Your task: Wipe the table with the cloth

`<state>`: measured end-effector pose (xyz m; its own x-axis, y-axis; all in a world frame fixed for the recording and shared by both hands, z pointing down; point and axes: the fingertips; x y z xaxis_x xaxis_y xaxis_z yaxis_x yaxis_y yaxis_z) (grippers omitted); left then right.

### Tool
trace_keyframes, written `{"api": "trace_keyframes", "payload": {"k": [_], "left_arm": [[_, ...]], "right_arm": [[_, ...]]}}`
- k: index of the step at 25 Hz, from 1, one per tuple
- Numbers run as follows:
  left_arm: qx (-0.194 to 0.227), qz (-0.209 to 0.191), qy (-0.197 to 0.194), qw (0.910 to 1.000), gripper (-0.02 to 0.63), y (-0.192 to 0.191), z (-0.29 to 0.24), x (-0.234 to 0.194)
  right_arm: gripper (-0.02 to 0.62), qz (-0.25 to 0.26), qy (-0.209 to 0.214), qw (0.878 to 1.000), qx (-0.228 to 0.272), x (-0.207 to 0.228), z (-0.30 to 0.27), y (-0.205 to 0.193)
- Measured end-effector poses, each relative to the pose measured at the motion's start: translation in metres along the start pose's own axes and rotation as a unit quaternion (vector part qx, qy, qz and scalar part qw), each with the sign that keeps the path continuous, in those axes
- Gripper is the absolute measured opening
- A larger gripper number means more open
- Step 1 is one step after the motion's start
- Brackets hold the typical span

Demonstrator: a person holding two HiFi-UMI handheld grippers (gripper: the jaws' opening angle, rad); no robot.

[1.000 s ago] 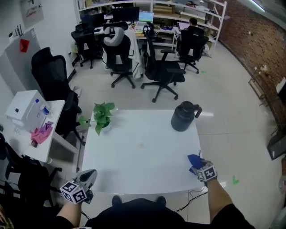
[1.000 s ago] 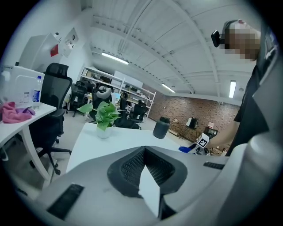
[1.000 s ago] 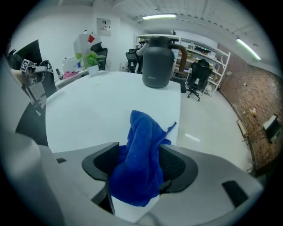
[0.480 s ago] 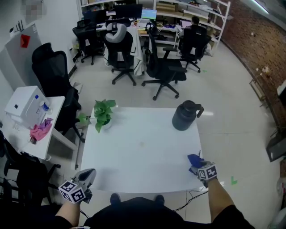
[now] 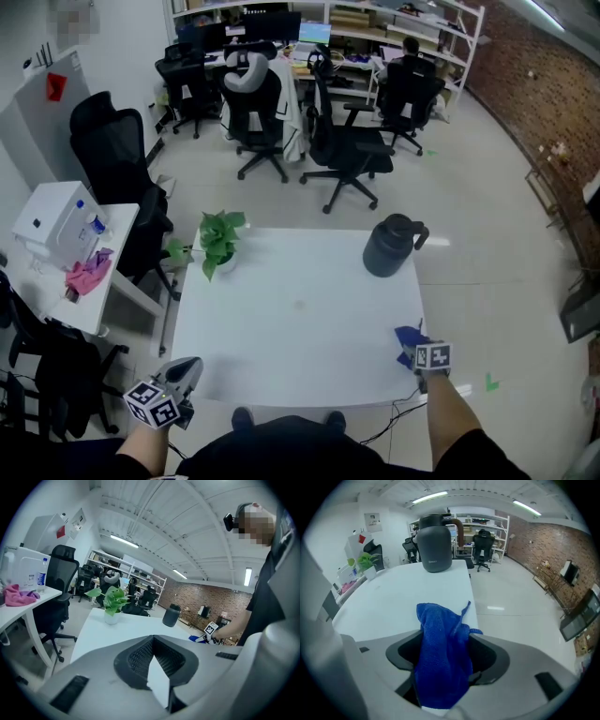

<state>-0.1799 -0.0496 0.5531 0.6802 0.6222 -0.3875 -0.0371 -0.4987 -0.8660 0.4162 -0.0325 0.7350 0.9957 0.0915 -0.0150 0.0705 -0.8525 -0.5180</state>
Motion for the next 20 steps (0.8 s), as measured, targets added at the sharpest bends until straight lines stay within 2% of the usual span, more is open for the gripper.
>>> {"api": "trace_keyframes", "payload": {"k": [2, 5, 7, 10, 13, 20], "left_arm": [[0.001, 0.001, 0.002, 1.0, 0.0, -0.001, 0.002, 0.0], [0.002, 0.002, 0.003, 1.0, 0.0, -0.002, 0.004, 0.001], [0.004, 0.002, 0.003, 1.0, 0.0, -0.002, 0.005, 0.001], [0.009, 0.003, 0.005, 0.9999, 0.0, -0.001, 0.007, 0.0], [0.017, 0.005, 0.006, 0.9998, 0.0, 0.001, 0.009, -0.005], [0.026, -0.002, 0.008, 0.9996, 0.0, 0.007, 0.009, -0.016]], "right_arm": [[0.277, -0.002, 0.006, 1.0, 0.006, -0.004, 0.001, -0.001], [0.156, 0.021, 0.017, 1.0, 0.01, -0.016, 0.002, -0.001], [0.107, 0.04, 0.025, 0.999, 0.008, -0.022, 0.002, 0.001], [0.098, 0.082, 0.044, 0.996, 0.016, -0.037, 0.006, 0.011], [0.098, 0.133, 0.078, 0.986, 0.06, -0.074, 0.013, 0.048], [0.098, 0.258, 0.154, 0.945, 0.128, -0.208, 0.013, 0.154]]}}
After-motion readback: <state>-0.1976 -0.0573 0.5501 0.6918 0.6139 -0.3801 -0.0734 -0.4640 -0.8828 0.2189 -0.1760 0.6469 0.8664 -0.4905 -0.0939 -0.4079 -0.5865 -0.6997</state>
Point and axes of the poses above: the fingertips, and each gripper's own axes: z backward along the fingers, x to its right, y out of its top, and after that the axes turned 4 degrees about -y, right-handed
